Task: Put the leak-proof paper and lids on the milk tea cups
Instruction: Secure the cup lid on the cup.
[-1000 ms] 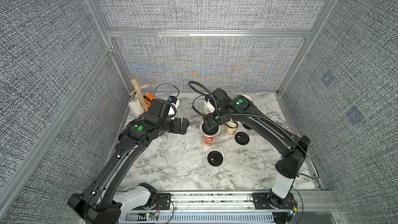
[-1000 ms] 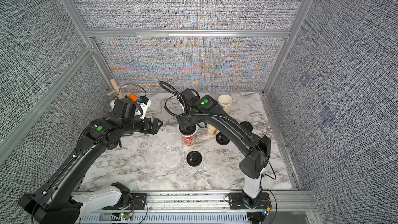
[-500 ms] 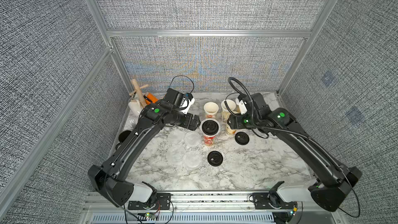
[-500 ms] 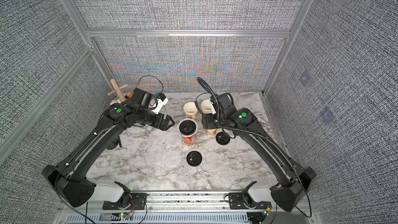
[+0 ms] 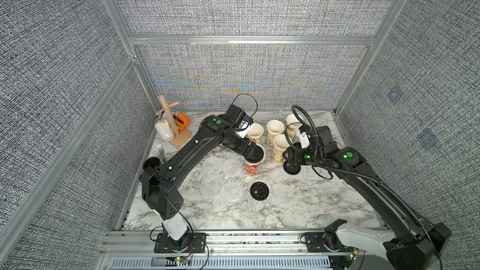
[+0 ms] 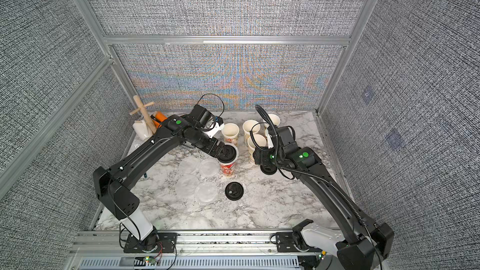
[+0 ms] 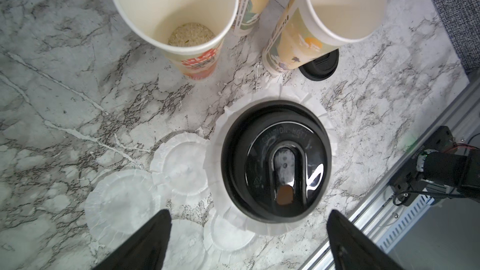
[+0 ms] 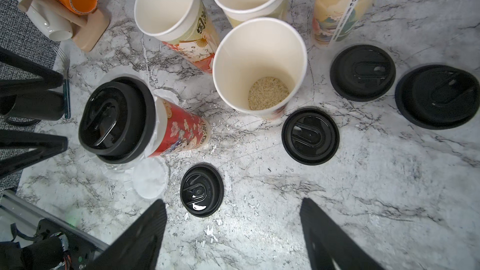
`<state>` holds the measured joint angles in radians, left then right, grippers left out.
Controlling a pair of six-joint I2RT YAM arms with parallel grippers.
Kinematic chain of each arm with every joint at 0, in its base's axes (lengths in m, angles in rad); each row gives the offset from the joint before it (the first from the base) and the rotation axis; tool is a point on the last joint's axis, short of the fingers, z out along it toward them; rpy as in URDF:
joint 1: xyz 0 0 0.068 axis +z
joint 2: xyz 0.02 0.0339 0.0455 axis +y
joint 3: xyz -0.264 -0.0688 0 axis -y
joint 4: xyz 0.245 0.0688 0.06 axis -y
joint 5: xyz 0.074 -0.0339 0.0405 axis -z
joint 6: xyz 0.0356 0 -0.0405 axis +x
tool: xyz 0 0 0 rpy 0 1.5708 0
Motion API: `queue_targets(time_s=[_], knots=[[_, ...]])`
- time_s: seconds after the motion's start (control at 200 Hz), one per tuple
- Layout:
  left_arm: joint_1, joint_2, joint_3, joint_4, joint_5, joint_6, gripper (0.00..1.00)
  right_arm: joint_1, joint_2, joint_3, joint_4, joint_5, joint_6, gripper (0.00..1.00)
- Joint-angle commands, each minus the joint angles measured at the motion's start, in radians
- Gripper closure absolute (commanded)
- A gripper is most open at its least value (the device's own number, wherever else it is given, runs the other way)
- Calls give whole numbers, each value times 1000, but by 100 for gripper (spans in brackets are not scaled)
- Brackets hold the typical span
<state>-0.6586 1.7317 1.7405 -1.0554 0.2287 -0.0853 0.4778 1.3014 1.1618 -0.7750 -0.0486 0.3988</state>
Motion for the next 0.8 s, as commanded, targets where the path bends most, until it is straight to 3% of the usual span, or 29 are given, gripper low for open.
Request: queue_targets(time_s=[0.0,0.791], knots=[[-4,17,16,-15,-57,9,5,-3,-4,-7,49,-16,-1,17],[-6,83,18,-27,-104,9,6,-9,7,-25,45,-39,-11,18]])
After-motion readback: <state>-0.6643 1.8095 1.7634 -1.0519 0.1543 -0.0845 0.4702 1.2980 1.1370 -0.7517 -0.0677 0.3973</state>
